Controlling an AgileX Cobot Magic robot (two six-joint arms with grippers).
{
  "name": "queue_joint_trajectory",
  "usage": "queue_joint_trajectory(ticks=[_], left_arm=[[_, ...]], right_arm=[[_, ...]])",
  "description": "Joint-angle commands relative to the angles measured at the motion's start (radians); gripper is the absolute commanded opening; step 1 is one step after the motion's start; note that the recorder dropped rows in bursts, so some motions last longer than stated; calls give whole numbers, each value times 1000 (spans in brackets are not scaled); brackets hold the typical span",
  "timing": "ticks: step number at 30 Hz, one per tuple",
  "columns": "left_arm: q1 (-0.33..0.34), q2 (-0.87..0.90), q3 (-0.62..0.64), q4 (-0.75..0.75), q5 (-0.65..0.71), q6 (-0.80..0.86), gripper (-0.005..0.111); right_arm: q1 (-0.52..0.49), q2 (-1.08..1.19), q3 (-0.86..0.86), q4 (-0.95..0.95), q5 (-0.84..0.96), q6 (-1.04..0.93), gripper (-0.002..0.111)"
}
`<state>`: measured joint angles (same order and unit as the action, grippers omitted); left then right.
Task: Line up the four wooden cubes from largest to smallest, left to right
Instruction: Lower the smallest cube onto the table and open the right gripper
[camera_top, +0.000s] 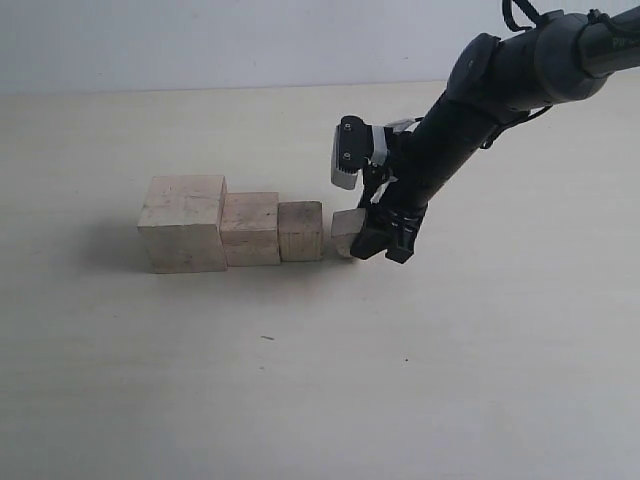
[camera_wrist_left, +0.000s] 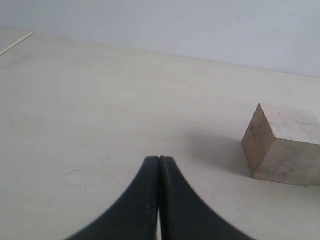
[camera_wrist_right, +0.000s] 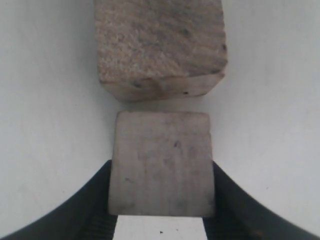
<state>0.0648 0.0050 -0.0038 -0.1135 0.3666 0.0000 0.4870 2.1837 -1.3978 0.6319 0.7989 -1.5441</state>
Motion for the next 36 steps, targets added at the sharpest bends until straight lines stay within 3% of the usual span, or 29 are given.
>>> queue_joint_trajectory(ticks=[1,19,25,31,36], left_arm=[[-7,-5,4,1,-9,0,0],[-7,-5,4,1,-9,0,0],[-7,-5,4,1,-9,0,0],[-7,-5,4,1,-9,0,0],[-7,-5,4,1,-9,0,0]], right_arm=[[5,16,3,-3,-20,1,0],[7,16,3,68,-70,-1,1],[7,16,3,66,-62,-1,21],[7,16,3,66,-62,3,54],[7,0,3,64,-62,97,69]])
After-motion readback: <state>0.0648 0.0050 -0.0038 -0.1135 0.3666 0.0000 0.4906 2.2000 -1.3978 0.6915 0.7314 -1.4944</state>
